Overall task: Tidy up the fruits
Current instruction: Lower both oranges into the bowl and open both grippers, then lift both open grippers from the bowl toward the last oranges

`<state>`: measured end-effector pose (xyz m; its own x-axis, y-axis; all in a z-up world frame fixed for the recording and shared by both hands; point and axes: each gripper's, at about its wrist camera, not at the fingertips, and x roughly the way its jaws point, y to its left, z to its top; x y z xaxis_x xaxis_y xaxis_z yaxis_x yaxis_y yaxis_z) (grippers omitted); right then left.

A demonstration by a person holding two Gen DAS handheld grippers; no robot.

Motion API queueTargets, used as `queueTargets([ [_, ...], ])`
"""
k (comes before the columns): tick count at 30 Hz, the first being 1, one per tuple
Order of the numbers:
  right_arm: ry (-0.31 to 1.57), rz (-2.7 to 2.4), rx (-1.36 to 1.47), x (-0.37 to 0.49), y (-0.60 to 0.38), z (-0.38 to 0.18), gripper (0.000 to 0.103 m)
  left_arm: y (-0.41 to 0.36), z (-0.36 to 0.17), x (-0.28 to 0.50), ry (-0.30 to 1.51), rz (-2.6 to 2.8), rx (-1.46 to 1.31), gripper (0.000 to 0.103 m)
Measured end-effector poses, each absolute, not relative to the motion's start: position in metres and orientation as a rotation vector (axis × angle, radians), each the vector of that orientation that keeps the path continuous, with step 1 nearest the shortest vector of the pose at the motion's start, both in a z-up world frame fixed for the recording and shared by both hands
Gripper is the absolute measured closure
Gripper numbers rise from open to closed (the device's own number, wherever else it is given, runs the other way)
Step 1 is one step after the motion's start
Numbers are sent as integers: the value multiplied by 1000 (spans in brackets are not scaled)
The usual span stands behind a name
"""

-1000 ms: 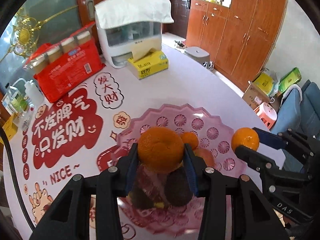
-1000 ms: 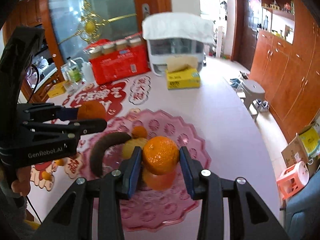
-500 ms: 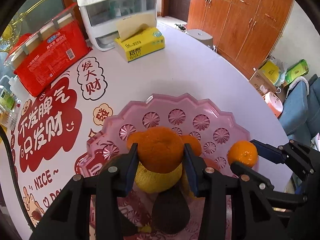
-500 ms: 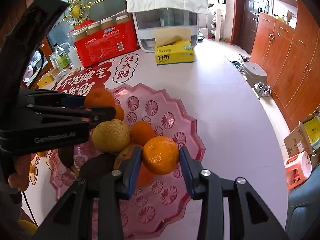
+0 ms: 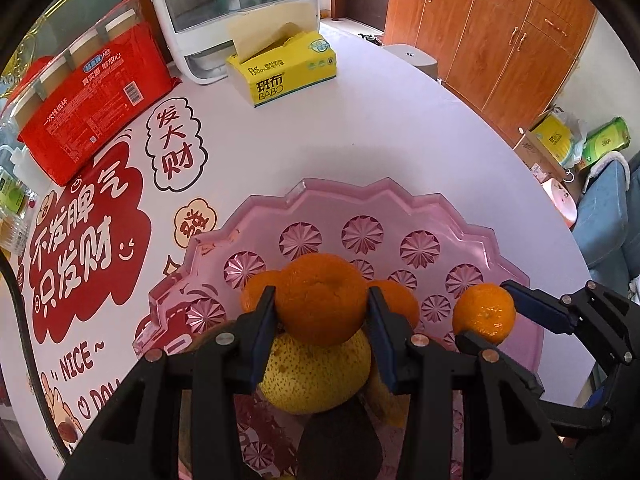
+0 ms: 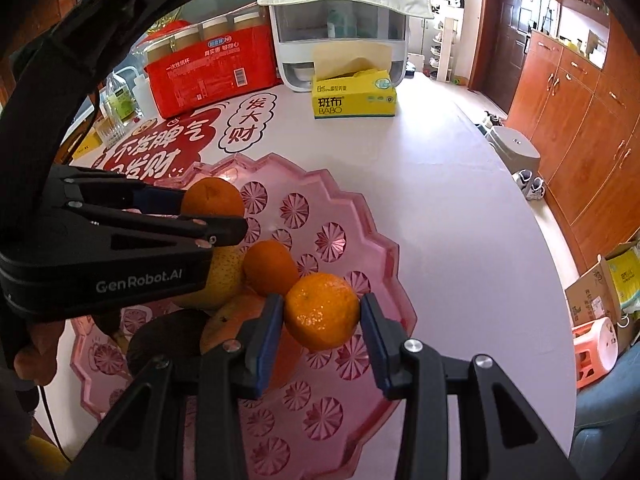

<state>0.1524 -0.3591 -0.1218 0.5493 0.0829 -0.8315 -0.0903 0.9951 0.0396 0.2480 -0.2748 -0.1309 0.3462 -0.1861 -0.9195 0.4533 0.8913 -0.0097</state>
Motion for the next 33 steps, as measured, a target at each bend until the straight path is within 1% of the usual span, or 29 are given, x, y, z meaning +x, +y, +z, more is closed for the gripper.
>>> queueTargets([
  [5, 992, 102, -21, 155, -356, -125, 62, -275, -130, 247, 1144, -419, 278, 60],
  [8, 977, 104, -23, 156, -355, -122, 56, -275, -130, 247, 1146, -417, 273, 58],
  [10, 964, 96, -24, 155, -355, -120, 52, -272, -128, 246, 1140, -415, 267, 53],
  [14, 959, 89, -12, 154, -356, -118, 51, -268, -122, 241, 1129, -411, 262, 46],
  [19, 954, 79, -2, 152, -356, -115, 51, -263, -116, 233, 1116, -404, 258, 34],
  [27, 943, 69, 7, 146, -353, -108, 51, -255, -104, 221, 1095, -395, 255, 24],
  [32, 935, 56, 22, 141, -353, -102, 51, -250, -95, 213, 1080, -394, 251, 21],
  [33, 934, 52, 24, 140, -353, -101, 51, -249, -94, 212, 1079, -392, 250, 18],
])
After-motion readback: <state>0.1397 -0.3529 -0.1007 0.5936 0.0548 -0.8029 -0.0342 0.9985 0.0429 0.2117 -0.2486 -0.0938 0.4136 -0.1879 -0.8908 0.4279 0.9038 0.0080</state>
